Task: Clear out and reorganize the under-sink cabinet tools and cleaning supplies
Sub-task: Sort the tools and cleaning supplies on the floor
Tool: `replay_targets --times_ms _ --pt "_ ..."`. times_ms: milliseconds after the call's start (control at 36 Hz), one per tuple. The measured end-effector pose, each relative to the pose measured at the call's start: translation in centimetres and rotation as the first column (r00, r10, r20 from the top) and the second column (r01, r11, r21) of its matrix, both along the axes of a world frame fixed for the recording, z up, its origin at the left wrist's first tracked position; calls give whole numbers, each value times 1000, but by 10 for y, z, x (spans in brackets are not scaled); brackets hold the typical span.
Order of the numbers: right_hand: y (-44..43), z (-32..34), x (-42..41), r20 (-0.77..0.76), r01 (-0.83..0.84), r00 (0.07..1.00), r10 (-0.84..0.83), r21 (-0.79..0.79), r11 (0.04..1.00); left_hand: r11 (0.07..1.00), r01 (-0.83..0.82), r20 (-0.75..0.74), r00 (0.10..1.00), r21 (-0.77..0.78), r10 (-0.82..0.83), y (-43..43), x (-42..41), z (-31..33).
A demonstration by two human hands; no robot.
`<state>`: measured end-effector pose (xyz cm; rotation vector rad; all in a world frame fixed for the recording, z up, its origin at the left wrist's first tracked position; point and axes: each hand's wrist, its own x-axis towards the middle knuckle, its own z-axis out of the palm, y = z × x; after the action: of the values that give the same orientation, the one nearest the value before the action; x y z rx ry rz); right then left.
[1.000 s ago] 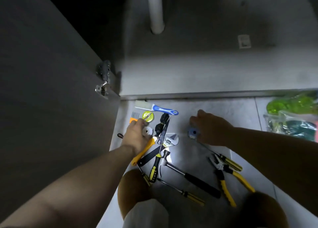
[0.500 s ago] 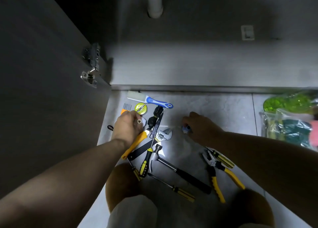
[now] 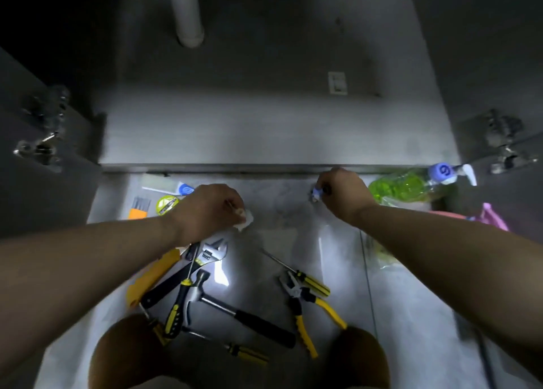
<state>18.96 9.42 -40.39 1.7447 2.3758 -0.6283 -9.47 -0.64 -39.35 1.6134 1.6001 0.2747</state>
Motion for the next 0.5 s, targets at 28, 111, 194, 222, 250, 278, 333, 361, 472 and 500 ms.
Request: replay_targets --times_ms 28,111,194,222,250,278,333,361,472,500 --pt "1 -1 3 10 -1 1000 1 12 1000 996 90 -23 996 -28 -91 8 4 4" --pt "0 -6 6 1 29 1000 -29 61 998 960 272 -88 957 -66 -278 31 20 9" --pt "-3 -14 7 -49 106 994 -103 65 992 955 268 11 963 -130 -269 41 34 -1" --pt "-5 -17 6 -65 132 990 -128 61 989 957 232 80 972 -176 -221 41 40 -6" --pt "-6 -20 5 -76 160 985 -155 61 985 955 201 122 977 -217 -177 39 46 -12" --pt "-7 -22 4 -87 189 979 -184 60 980 954 178 135 980 -241 -149 37 52 -17" --pt "-11 -26 1 -131 254 960 -248 30 967 956 113 205 977 -271 -58 28 64 -30" --pt "-12 -26 -1 -162 281 948 -275 14 960 955 60 258 966 -289 18 22 68 -34" --pt "-22 -23 -7 -259 354 901 -349 -27 935 934 -79 340 918 -347 204 4 79 -44" --pt "-27 -23 -8 -264 371 893 -365 -29 928 928 -100 347 909 -360 232 1 80 -45"
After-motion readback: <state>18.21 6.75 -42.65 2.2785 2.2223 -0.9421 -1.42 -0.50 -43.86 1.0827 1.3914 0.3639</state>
